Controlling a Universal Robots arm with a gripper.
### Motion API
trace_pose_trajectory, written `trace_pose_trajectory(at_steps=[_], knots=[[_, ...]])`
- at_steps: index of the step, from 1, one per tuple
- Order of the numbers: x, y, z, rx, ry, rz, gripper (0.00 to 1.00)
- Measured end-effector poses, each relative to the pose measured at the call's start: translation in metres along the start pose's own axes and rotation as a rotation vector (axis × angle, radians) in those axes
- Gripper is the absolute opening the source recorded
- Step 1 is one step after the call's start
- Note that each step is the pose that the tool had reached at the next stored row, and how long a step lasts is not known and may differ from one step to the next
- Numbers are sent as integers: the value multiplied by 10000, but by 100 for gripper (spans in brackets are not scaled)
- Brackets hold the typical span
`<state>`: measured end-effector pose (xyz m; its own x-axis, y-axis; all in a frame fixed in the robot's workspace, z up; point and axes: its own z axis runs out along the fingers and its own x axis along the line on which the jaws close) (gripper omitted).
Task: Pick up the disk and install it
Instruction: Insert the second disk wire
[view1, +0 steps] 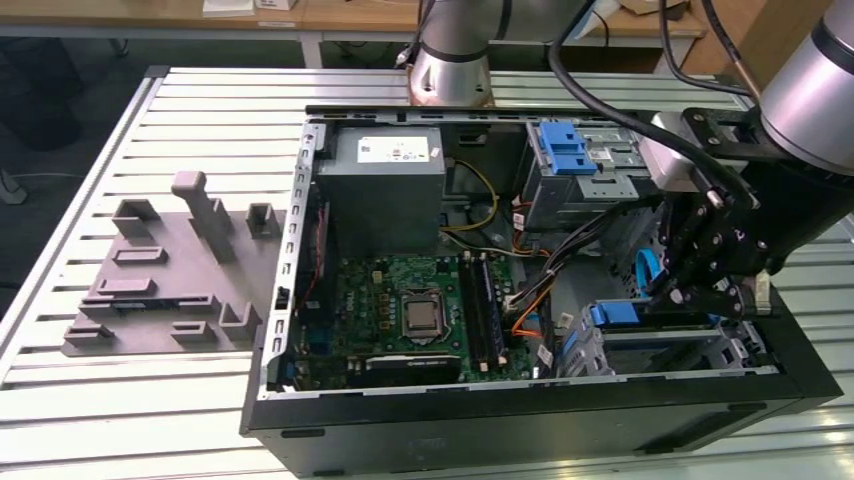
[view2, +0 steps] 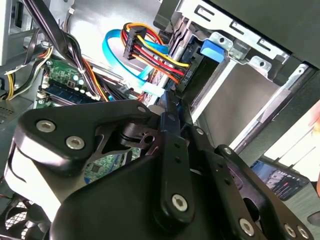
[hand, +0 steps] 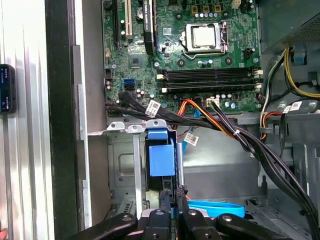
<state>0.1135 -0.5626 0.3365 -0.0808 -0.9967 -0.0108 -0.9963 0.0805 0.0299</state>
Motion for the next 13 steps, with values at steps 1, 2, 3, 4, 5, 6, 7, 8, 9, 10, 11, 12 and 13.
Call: trace_pose_trajectory(at_steps=[1,2,3,4,5,6,7,8,9,10,11,12,13], knots=[[0,0,0,0,0,7,16],[0,0,0,0,0,8,16],[0,0,2,0,-2,8,16],[0,0,6,0,-4,8,16],[0,0,8,0,-2,8,16],[0,0,10,0,0,9,16],[0,0,12,0,-1,9,16],[0,0,15,0,1,9,16],[0,0,17,0,1,9,16],[0,-1,20,0,0,8,16],[0,-1,24,0,-2,9,16],[0,-1,28,-1,-2,9,16],[0,-1,33,0,-1,10,16]])
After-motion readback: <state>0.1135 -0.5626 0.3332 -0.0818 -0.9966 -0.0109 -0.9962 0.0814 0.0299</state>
